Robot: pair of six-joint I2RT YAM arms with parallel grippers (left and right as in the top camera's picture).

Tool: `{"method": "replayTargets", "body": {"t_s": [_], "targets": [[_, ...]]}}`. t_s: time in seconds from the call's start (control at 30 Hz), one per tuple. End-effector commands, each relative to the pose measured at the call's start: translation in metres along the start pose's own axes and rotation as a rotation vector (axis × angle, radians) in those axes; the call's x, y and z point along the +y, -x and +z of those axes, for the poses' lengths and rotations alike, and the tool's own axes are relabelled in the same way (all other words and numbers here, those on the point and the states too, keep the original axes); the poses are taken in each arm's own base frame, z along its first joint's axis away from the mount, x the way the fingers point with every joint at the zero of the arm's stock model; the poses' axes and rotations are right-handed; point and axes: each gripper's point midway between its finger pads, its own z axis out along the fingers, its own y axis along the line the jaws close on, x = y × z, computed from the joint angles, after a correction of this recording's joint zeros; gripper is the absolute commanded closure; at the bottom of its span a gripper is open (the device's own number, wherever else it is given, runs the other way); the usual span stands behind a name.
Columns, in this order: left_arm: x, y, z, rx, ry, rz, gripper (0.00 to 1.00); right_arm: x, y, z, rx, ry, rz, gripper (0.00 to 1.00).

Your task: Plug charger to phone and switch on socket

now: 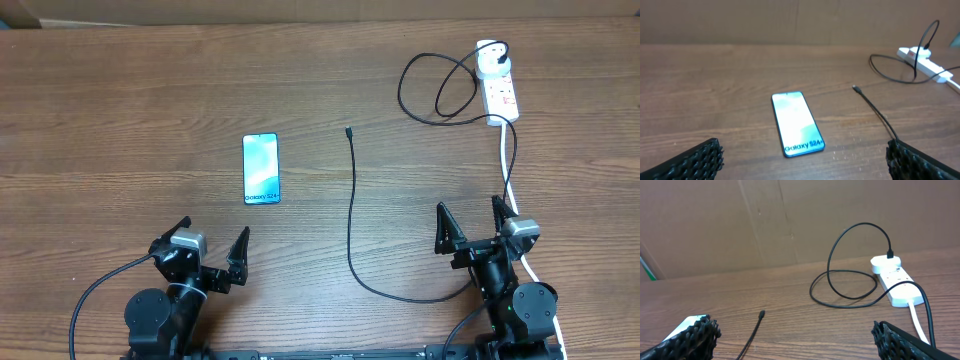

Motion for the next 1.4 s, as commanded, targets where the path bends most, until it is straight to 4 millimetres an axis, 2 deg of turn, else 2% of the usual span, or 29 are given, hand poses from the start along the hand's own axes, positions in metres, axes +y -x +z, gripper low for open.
{"method": "replayTargets", "body": {"t_s": [0.0, 0.23, 0.47, 0.6, 0.87, 1.13, 1.23, 1.33, 1.37], "targets": [[0.004, -0.005, 0.003, -0.009, 0.014, -0.004, 0.0, 0.002, -0.003, 0.0, 0.003, 0.01, -0.004, 0.0], [0.007, -0.017, 0.012, -0.014, 0.014, -0.013, 0.0, 0.002, -0.003, 0.0, 0.003, 0.01, -0.004, 0.0], [0.011, -0.015, 0.012, -0.028, 0.032, -0.01, 0.0, 0.002, -0.003, 0.0, 0.003, 0.01, -0.004, 0.0], [0.012, -0.012, 0.012, -0.04, 0.042, -0.008, 0.0, 0.002, -0.003, 0.0, 0.003, 0.01, -0.004, 0.0], [0.005, 0.008, 0.011, -0.119, 0.007, 0.012, 0.0, 0.002, -0.003, 0.0, 0.003, 0.01, -0.004, 0.0], [0.002, 0.008, 0.011, -0.119, -0.012, 0.012, 0.0, 0.002, -0.003, 0.0, 0.003, 0.01, -0.004, 0.0], [-0.002, 0.006, 0.011, -0.108, -0.037, 0.005, 0.0, 0.002, -0.003, 0.0, 0.003, 0.01, -0.004, 0.0], [-0.012, -0.008, 0.011, -0.05, -0.1, -0.024, 0.0, 0.002, -0.003, 0.0, 0.003, 0.01, -0.004, 0.0], [-0.01, -0.012, 0.012, -0.034, -0.086, -0.009, 0.0, 0.002, -0.003, 0.0, 0.003, 0.01, -0.004, 0.0]]}}
